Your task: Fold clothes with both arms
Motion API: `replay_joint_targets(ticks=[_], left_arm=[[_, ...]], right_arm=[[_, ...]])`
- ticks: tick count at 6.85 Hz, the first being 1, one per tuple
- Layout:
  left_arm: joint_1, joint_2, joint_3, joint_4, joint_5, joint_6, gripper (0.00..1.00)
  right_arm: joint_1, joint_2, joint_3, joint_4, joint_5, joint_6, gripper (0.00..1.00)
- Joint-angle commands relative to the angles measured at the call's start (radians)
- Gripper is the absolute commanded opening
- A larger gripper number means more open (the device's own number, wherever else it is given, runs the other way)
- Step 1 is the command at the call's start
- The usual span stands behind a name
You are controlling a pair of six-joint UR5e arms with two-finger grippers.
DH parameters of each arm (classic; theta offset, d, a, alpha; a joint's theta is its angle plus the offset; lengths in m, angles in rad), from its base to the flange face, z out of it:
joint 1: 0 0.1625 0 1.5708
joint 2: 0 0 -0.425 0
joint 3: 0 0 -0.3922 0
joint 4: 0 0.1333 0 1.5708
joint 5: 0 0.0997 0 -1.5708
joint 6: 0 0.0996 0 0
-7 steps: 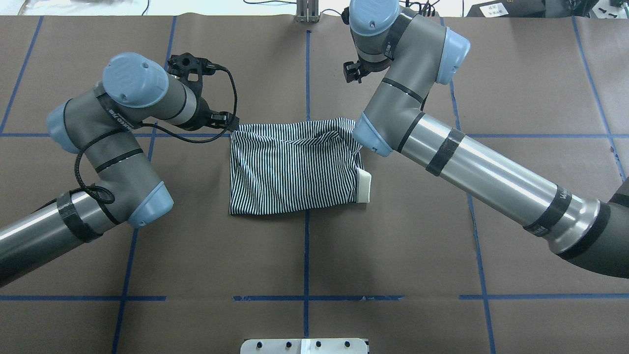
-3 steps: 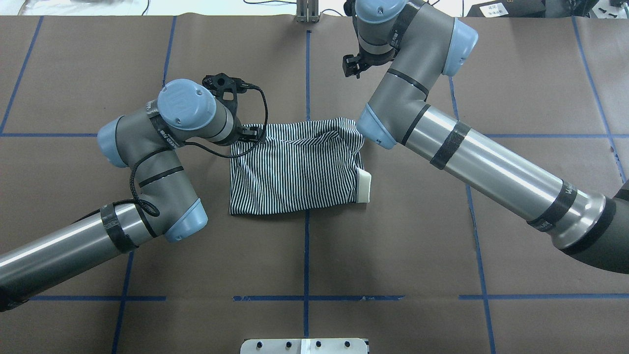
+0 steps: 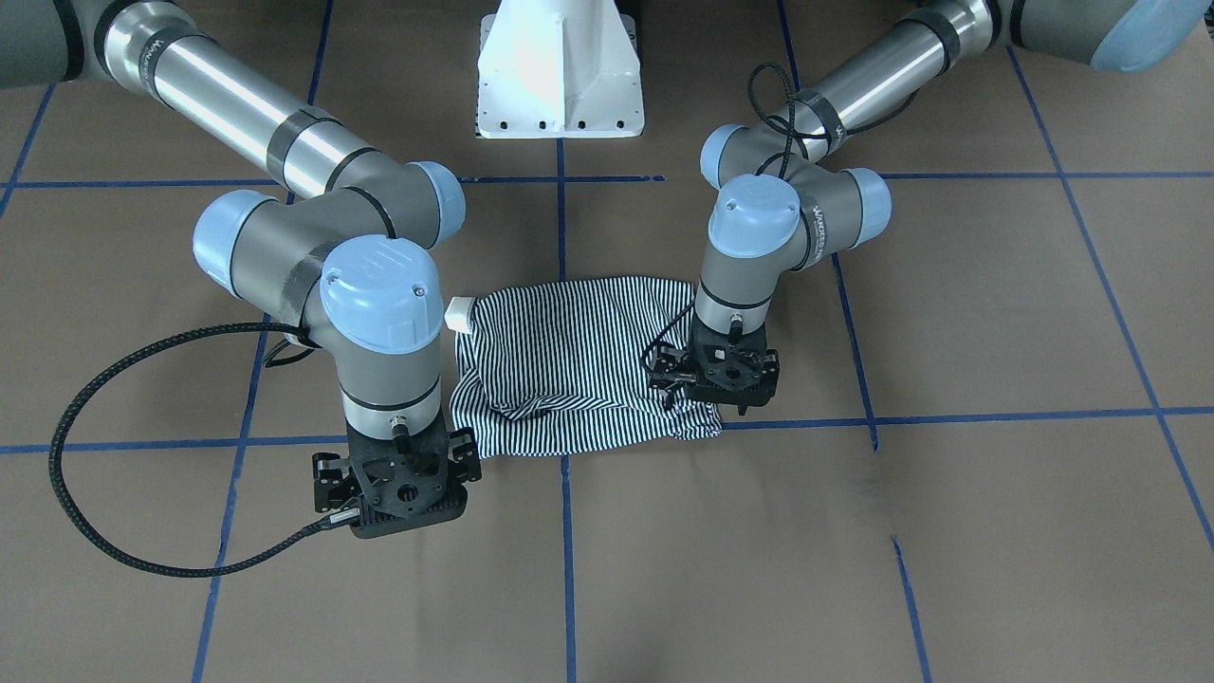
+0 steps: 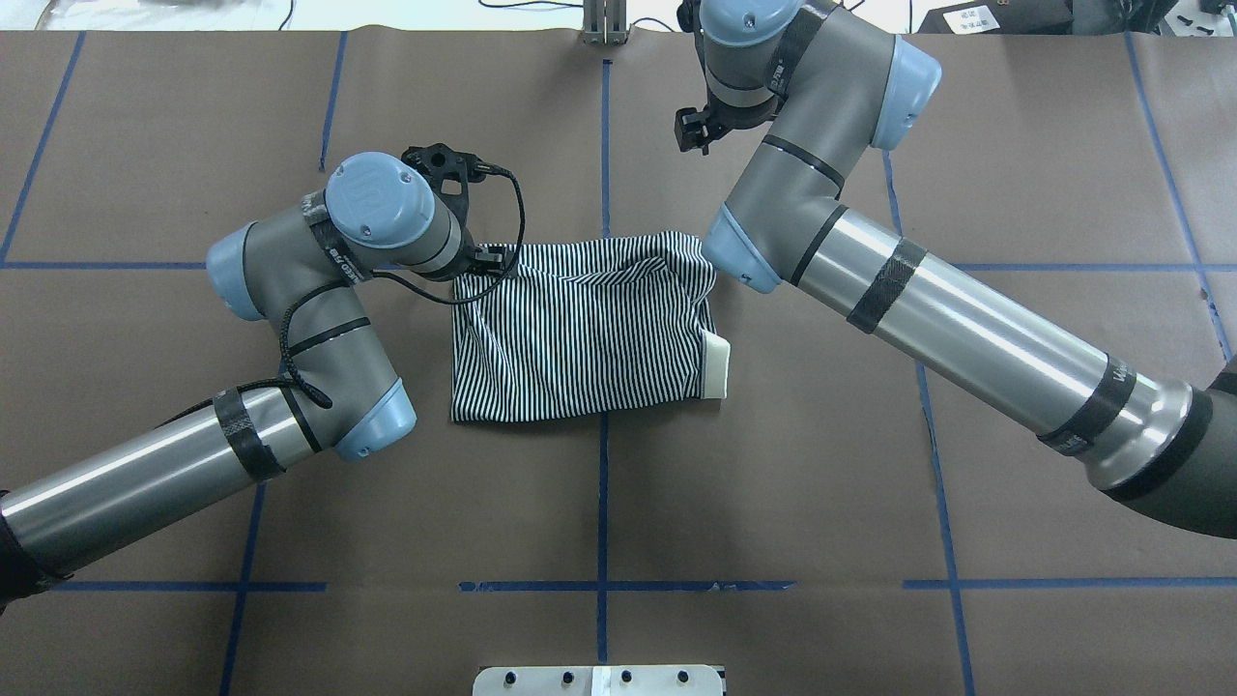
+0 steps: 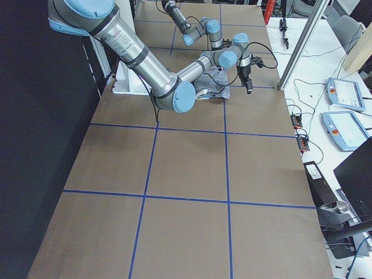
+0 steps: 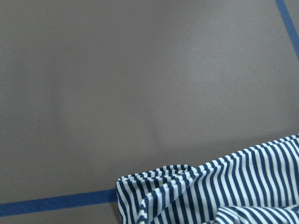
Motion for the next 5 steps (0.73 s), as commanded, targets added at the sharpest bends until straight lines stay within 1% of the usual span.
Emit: replay_joint_targets(ticks=[1,3,4,5], left_arm=[[-0.055,0.026,0.010,-0.008,-0.001,0.090,1.00],[-0.096,0.061,0.010,-0.009,-0.001,0.165,1.00],[-0.127,0.061,0.007,-0.040,-0.007,0.192,1.00],[-0.177,0.061,0.004,-0.045,-0.027,0.280,1.00]], right_arm=[[0.001,0.000,0.000,0.000,0.000,0.000,1.00],[-0.001,-0.011,0.020,0.000,0.000,0.032,1.00],[-0.001,-0.032,0.072,-0.003,0.017,0.063,1.00],[-0.025,-0.084,0.169,-0.012,0.053,0.162,1.00]])
